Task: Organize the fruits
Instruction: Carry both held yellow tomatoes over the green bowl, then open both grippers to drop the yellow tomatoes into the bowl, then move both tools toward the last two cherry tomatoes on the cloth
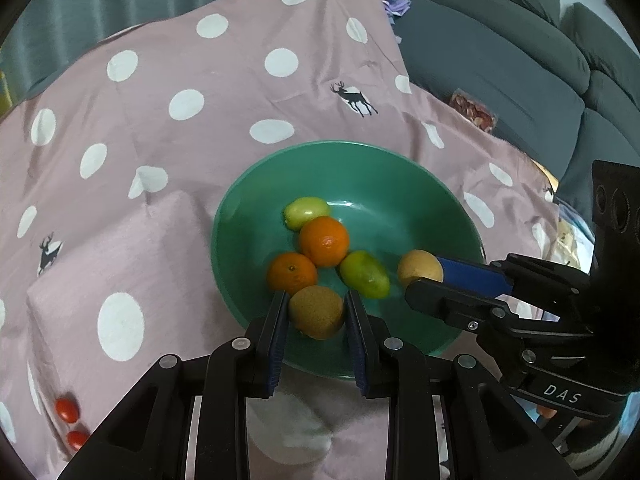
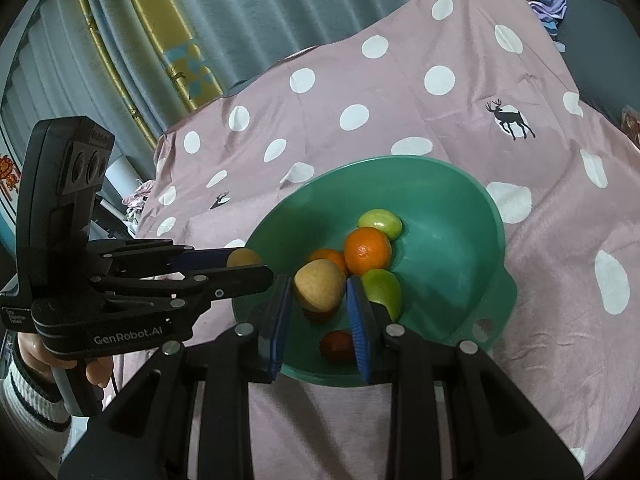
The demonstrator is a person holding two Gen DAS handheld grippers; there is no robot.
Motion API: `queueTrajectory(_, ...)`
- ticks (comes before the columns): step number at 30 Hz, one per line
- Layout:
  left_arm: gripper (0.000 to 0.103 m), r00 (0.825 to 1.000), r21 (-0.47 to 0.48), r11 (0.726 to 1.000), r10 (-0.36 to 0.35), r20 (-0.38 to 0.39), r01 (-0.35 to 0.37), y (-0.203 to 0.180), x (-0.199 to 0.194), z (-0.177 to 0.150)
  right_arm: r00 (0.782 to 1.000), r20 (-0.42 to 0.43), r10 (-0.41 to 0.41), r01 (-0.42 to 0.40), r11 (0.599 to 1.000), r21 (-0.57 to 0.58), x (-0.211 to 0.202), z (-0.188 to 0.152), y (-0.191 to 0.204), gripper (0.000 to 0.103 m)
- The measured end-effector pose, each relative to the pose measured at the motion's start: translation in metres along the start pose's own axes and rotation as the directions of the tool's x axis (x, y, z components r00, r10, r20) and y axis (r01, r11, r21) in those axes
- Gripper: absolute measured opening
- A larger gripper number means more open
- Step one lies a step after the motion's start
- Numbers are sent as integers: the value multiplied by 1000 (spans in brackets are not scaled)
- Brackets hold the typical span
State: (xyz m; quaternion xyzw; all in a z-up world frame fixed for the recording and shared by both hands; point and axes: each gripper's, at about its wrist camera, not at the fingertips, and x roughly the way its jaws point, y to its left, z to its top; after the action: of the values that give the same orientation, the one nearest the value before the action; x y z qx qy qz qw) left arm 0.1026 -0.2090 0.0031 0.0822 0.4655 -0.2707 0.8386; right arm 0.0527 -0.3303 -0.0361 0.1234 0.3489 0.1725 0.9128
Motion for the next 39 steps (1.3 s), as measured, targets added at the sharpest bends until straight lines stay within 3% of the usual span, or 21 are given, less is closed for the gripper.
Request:
queueTrajectory(17,28,1000,4,1000,21,16,-21,1,-3,-1,1000,-4,-18,18,1000,7,-3,-2,0,31)
queueTrajectory(21,29,999,-3,999,40,33,-40,4,-13,-4,1000,3,-30,30,999,20,-7,-2,2,51)
queueTrajectory(23,39,998,-13,999,50,40,-50,7,-18,-7,1000,10,-29,28,999,30,-11,-4,3,57)
queueTrajectory(25,62,997,-31,997,66,45,-65,11,-25,-13,1000,13,-27,26,999,37,-13,-5,4,64)
queueTrajectory(29,70,995,-65,994,92,49,-89,21,-37,-27,1000,13,-18,18,999,44,-18,-9,10,74)
queueTrajectory(31,84,992,-94,989,119,51,-114,29,-44,-38,1000,12,-10,9,999,48,-19,-12,14,87)
queueTrajectory(33,92,990,-141,983,127,55,-118,38,-53,-53,1000,5,5,-5,999,49,-19,-17,20,91)
queueTrajectory(39,100,988,-262,958,141,65,-120,67,-86,-100,998,-20,64,-64,998,15,-13,-27,47,103)
